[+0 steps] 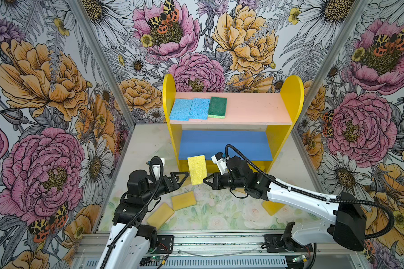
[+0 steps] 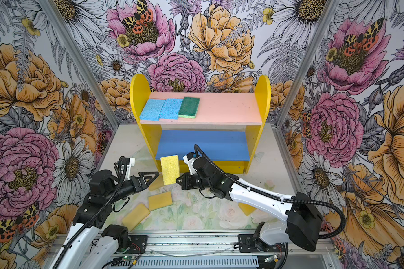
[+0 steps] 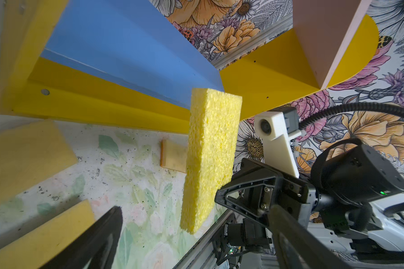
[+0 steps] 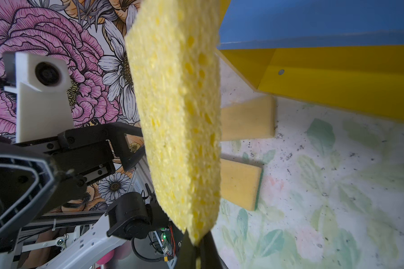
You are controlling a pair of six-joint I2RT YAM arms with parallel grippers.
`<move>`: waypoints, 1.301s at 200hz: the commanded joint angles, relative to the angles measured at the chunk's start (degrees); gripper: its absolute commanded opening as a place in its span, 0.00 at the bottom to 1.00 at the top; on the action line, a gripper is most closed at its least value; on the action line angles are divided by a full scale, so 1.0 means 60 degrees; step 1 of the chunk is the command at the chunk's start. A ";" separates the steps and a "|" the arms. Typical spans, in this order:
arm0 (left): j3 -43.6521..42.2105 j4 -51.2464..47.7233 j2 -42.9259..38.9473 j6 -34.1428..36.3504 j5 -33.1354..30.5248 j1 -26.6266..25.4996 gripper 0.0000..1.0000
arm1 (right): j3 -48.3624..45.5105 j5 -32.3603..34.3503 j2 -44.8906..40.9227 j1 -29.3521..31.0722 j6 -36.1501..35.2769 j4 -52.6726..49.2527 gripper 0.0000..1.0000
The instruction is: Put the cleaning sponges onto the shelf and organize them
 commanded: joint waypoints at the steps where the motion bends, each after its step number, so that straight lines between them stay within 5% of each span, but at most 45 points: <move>1: 0.0385 -0.0771 -0.0224 0.0908 -0.0667 0.0092 0.99 | -0.0133 0.0495 -0.0688 -0.0031 0.0133 -0.0217 0.00; 39: 0.0883 -0.1298 -0.0328 0.1702 -0.2041 0.0042 0.99 | -0.0199 0.0967 -0.1417 0.0099 0.0141 -0.0872 0.00; 125: 0.0925 -0.1606 -0.0375 0.2335 -0.2916 0.0174 0.99 | 0.1278 0.1172 -0.1319 0.1064 -0.0671 -0.2134 0.00; 260: 0.1024 -0.1952 -0.0453 0.2227 -0.3606 -0.0016 0.99 | 0.6078 0.4409 -0.2079 0.2184 -0.1994 -0.5692 0.00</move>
